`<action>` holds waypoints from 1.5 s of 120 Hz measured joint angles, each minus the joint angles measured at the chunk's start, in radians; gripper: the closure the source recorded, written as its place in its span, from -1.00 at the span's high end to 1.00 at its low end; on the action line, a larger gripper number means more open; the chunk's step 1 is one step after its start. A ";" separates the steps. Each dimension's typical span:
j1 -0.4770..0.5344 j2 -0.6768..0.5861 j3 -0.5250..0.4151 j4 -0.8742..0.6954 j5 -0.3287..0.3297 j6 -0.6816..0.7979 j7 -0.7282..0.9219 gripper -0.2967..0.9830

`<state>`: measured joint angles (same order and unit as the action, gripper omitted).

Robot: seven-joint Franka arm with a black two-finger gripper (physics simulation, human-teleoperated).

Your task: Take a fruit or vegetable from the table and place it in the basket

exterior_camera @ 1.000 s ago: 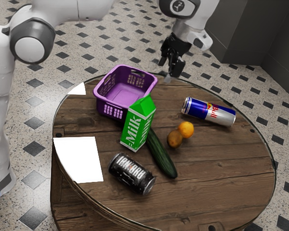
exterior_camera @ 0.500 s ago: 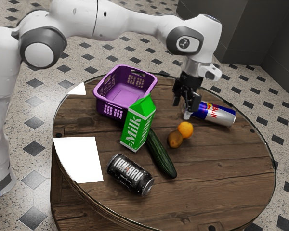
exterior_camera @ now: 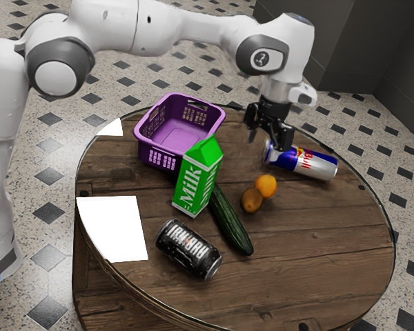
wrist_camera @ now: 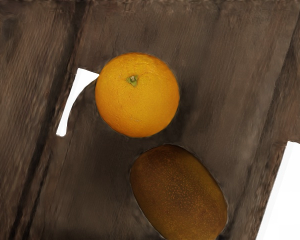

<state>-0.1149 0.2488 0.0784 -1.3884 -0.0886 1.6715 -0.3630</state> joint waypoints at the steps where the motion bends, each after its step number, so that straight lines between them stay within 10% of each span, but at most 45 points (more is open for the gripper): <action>1: -0.001 0.000 0.000 0.006 0.007 -0.002 -0.005 0.54; 38: -0.039 0.054 -0.007 0.041 0.105 0.060 -0.155 0.54; 150: -0.069 0.069 0.000 -0.287 -0.008 0.273 -0.583 0.53; 180: -0.073 0.057 -0.001 -0.283 -0.016 0.266 -0.640 -0.03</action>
<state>-0.1876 0.3062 0.0776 -1.6714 -0.1042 1.9377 -1.0029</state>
